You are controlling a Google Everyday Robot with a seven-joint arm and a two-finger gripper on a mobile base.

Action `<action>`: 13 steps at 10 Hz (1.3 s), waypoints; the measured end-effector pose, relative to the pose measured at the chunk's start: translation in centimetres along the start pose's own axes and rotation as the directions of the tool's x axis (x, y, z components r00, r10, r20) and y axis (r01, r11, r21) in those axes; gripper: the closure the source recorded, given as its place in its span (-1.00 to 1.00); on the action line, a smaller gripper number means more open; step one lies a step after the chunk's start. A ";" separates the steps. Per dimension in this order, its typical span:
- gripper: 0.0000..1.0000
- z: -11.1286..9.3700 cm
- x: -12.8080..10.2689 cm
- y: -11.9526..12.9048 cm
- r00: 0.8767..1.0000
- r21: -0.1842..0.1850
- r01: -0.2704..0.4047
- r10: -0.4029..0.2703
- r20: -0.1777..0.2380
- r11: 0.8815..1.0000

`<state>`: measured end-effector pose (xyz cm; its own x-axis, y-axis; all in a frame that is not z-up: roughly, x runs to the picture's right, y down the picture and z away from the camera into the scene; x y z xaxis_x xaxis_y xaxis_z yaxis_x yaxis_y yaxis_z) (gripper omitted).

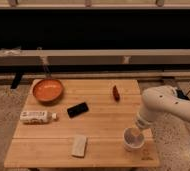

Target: Place the ceramic cup in the ceramic bowl

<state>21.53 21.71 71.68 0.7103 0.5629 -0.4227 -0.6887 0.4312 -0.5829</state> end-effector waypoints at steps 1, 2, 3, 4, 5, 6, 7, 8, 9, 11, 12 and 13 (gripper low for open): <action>0.77 0.1 -0.1 -0.1 1.000 -0.004 0.000 0.000 -0.001 1.000; 0.93 0.1 -0.3 -0.1 1.000 -0.010 0.002 -0.002 -0.005 1.000; 1.00 -0.1 -0.9 -0.1 1.000 -0.019 0.009 -0.010 -0.005 1.000; 1.00 -0.7 -2.0 0.0 1.000 -0.032 0.022 -0.022 -0.004 0.999; 1.00 -1.7 -3.2 0.1 0.999 -0.039 0.039 -0.039 0.000 0.998; 1.00 -3.1 -5.0 0.4 0.998 -0.042 0.067 -0.067 0.002 0.997; 1.00 -4.8 -7.4 0.9 0.995 -0.049 0.103 -0.104 0.002 0.993; 1.00 -6.4 -10.0 1.6 0.990 -0.057 0.140 -0.141 0.001 0.988; 1.00 -8.1 -13.0 2.3 0.983 -0.063 0.184 -0.184 0.001 0.981; 1.00 -9.9 -18.5 3.4 0.965 -0.070 0.261 -0.261 0.005 0.963; 1.00 -10.3 -20.3 3.8 0.958 -0.071 0.287 -0.287 0.009 0.955; 1.00 -10.6 -23.1 4.6 0.944 -0.074 0.329 -0.328 0.019 0.942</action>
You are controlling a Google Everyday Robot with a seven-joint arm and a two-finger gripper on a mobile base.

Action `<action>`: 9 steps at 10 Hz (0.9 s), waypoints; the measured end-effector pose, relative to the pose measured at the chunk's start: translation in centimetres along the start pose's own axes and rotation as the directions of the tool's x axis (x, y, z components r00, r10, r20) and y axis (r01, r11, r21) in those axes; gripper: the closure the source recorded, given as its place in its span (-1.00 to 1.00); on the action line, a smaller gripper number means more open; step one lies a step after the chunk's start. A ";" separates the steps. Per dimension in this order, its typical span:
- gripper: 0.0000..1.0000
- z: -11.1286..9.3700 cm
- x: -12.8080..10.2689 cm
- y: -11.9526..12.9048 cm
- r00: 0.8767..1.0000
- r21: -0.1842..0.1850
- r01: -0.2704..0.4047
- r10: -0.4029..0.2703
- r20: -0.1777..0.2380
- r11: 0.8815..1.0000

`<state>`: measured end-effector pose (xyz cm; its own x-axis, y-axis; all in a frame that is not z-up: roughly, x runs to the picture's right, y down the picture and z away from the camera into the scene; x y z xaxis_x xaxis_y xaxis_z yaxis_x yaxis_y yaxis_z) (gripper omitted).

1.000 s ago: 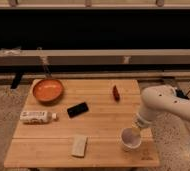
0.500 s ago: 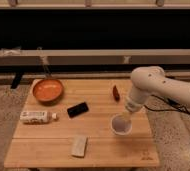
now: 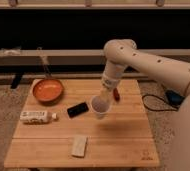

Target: Place the ceramic cup in the ceramic bowl

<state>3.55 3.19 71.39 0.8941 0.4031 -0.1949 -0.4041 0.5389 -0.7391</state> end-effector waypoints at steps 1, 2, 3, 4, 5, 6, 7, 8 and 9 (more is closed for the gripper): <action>1.00 -0.2 -2.8 -0.1 0.999 -0.002 0.042 -0.042 0.009 0.999; 1.00 -0.4 -5.0 -0.2 0.997 -0.002 0.074 -0.074 0.018 0.997; 1.00 -0.5 -7.0 -0.3 0.994 -0.002 0.104 -0.104 0.026 0.995; 1.00 -0.6 -9.5 -0.4 0.990 -0.001 0.138 -0.138 0.039 0.990; 1.00 -0.9 -12.5 -0.6 0.982 0.002 0.181 -0.181 0.054 0.983; 1.00 -1.1 -15.1 -0.6 0.973 0.008 0.219 -0.219 0.068 0.976; 1.00 -1.3 -17.6 -0.7 0.963 0.016 0.254 -0.254 0.085 0.967; 1.00 -1.4 -20.2 -0.8 0.951 0.027 0.289 -0.290 0.104 0.957; 1.00 -1.4 -22.5 -1.1 0.939 0.039 0.319 -0.321 0.120 0.947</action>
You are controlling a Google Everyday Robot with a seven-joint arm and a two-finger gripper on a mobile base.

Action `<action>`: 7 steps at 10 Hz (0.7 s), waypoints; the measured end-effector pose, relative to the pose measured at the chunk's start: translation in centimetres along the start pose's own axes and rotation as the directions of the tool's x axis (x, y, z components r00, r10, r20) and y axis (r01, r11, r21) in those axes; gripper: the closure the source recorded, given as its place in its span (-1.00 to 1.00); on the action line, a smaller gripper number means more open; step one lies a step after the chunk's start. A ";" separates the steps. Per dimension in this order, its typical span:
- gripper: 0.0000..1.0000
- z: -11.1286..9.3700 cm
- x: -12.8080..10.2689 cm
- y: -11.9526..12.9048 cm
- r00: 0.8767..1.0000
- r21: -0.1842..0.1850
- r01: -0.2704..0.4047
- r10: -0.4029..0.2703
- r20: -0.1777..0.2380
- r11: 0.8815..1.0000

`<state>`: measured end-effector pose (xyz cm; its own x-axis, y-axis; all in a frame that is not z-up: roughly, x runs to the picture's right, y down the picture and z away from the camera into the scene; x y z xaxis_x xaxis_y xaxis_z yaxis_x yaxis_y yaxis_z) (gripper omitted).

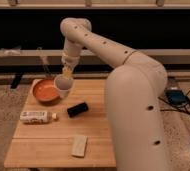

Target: Place the ceramic cup in the ceramic bowl

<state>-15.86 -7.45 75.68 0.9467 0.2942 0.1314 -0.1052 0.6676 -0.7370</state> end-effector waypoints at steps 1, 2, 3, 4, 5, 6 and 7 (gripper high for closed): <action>1.00 0.3 -1.7 -0.9 1.000 0.010 0.025 -0.025 0.012 1.000; 1.00 1.3 -4.4 -2.5 0.998 0.039 0.059 -0.060 0.019 0.997; 1.00 2.1 -5.8 -3.6 0.997 0.071 0.067 -0.069 0.026 0.995; 1.00 3.3 -6.7 -5.1 0.998 0.118 0.055 -0.059 0.031 0.991; 1.00 4.5 -7.1 -6.5 0.998 0.176 0.037 -0.044 0.041 0.984; 1.00 5.6 -7.4 -7.5 0.998 0.228 0.027 -0.037 0.044 0.973; 1.00 6.3 -7.7 -8.0 0.998 0.263 0.023 -0.036 0.045 0.964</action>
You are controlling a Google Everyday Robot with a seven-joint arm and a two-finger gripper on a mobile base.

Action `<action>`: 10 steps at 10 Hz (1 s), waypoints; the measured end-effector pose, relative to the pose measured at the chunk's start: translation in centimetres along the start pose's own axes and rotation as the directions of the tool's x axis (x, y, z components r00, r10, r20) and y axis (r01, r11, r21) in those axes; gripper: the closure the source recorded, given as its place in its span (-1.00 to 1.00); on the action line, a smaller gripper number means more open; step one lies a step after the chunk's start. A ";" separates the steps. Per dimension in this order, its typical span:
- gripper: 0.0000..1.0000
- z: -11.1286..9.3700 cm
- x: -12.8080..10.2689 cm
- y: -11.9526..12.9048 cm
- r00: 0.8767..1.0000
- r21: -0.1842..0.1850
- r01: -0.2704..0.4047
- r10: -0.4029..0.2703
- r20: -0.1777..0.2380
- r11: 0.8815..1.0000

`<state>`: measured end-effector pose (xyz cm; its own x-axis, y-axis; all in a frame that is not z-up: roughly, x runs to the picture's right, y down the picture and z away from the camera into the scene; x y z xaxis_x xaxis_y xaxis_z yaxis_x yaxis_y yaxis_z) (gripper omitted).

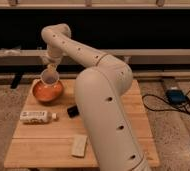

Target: Place the ceramic cup in the ceramic bowl

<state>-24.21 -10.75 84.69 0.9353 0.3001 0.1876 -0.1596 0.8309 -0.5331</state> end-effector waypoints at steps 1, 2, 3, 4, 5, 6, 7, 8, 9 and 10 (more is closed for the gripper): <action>1.00 1.0 -0.4 0.3 1.000 0.019 0.004 -0.004 0.002 1.000; 1.00 1.3 -0.5 0.3 1.000 0.030 0.001 -0.002 0.005 1.000; 1.00 1.5 -0.5 0.2 1.000 0.037 0.001 -0.001 0.006 0.999; 0.93 1.6 -0.9 0.1 1.000 0.041 0.001 -0.001 0.013 0.999; 0.71 1.9 -1.6 0.1 1.000 0.042 0.005 -0.006 0.021 0.999; 0.52 2.2 -1.8 -0.1 1.000 0.045 0.003 -0.004 0.026 0.999; 0.37 2.4 -1.8 -0.3 1.000 0.050 0.003 -0.005 0.027 0.999; 0.13 3.2 -2.4 -0.4 0.999 0.055 0.008 -0.010 0.030 0.998; -0.06 4.1 -3.0 -0.4 0.999 0.055 0.016 -0.018 0.029 0.998; -0.27 4.9 -3.3 -0.3 0.999 0.052 0.019 -0.020 0.029 0.998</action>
<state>-28.79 -9.63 88.28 0.9288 0.2966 0.2221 -0.1584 0.8598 -0.4855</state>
